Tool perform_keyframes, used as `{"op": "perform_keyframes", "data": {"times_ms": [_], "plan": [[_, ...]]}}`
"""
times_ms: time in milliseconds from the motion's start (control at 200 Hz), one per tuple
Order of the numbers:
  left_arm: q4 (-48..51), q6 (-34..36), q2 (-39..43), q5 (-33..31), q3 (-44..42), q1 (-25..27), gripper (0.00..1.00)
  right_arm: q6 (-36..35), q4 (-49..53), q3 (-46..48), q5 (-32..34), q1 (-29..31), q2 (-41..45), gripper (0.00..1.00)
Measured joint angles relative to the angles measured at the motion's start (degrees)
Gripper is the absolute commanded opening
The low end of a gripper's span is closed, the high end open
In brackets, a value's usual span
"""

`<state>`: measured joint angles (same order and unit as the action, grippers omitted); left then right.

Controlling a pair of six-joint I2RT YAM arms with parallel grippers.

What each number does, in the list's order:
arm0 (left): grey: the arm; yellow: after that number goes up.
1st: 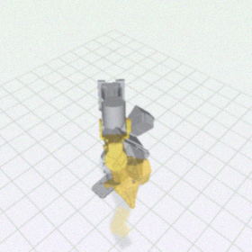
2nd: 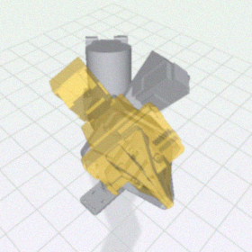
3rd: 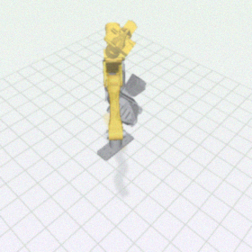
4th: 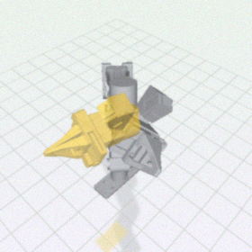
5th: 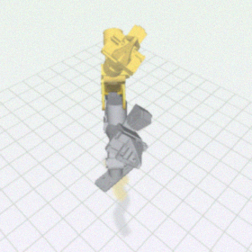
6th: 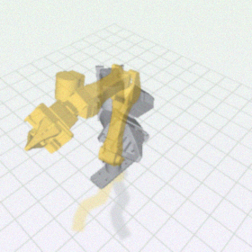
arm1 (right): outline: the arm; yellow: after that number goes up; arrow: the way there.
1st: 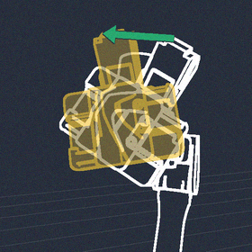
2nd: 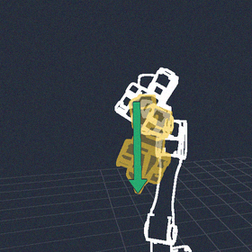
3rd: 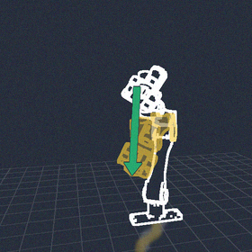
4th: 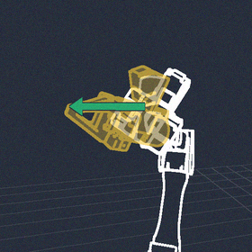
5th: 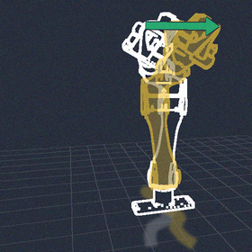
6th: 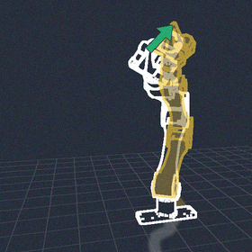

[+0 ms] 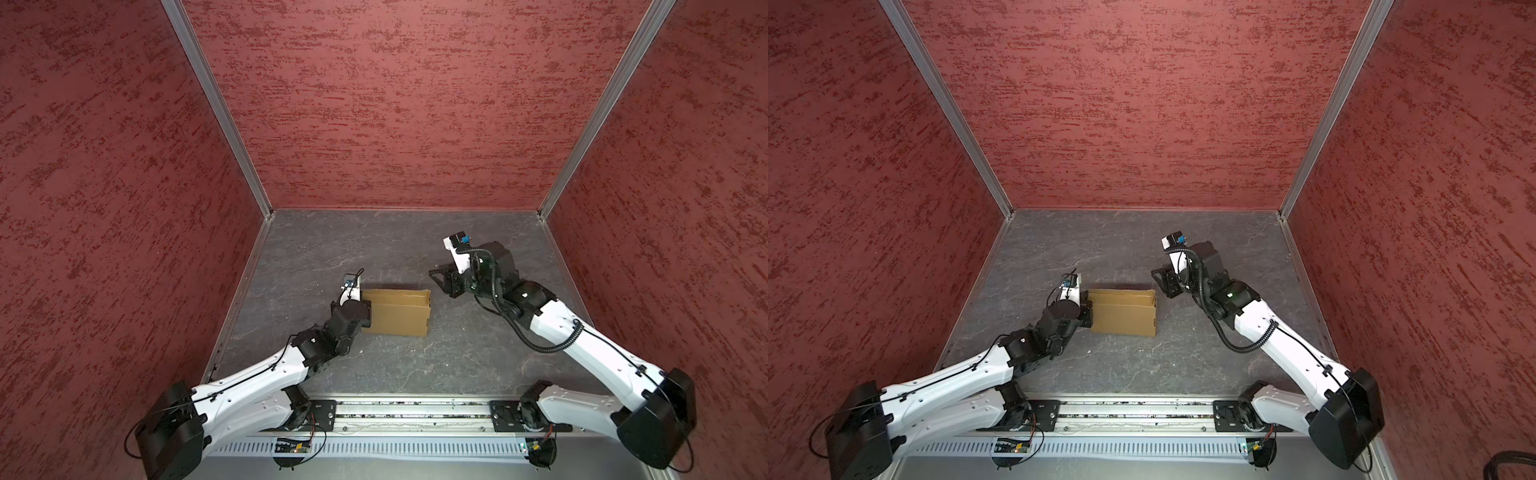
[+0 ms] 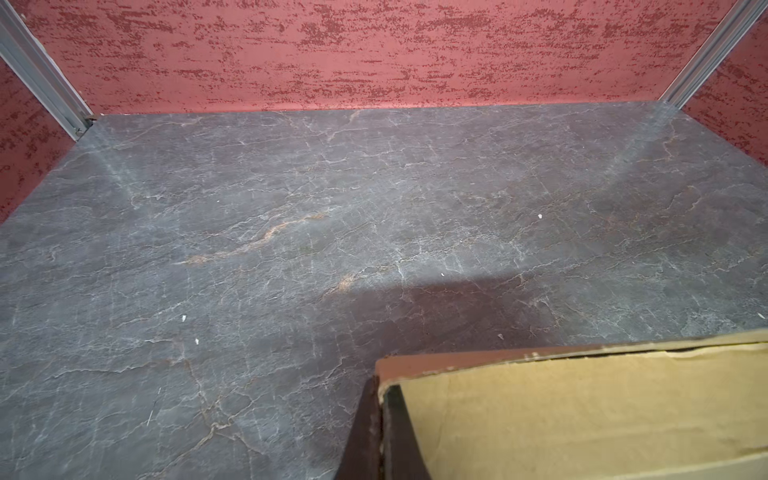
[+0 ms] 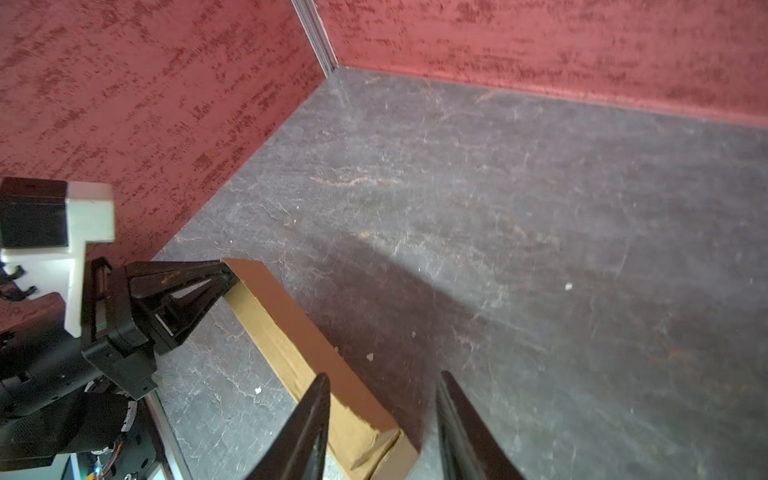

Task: Fold the paper box

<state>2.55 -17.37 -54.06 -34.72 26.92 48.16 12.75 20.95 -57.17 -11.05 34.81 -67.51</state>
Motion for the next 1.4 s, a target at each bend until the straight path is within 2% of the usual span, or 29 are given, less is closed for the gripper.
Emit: {"op": "perform_keyframes", "data": {"times_ms": [210, 501, 686, 1398], "plan": [[-0.07, 0.0, 1.36, -0.02, -0.9, 0.02, 0.0, 6.45, 10.75, -5.33, 5.05, 4.63, -0.57, 0.41], [-0.09, 0.0, 1.57, 0.04, -1.03, 0.02, 0.0, 12.11, 17.73, -6.95, 5.68, 8.92, -2.75, 0.35], [-0.55, -0.26, 1.64, 0.0, -1.38, 0.07, 0.0, 13.22, 18.8, -6.95, 5.95, 10.49, -5.49, 0.33], [-0.52, -0.85, 2.62, -0.02, -1.88, 0.39, 0.0, 14.47, 18.4, -7.3, 9.11, 10.54, -9.75, 0.25]]}}
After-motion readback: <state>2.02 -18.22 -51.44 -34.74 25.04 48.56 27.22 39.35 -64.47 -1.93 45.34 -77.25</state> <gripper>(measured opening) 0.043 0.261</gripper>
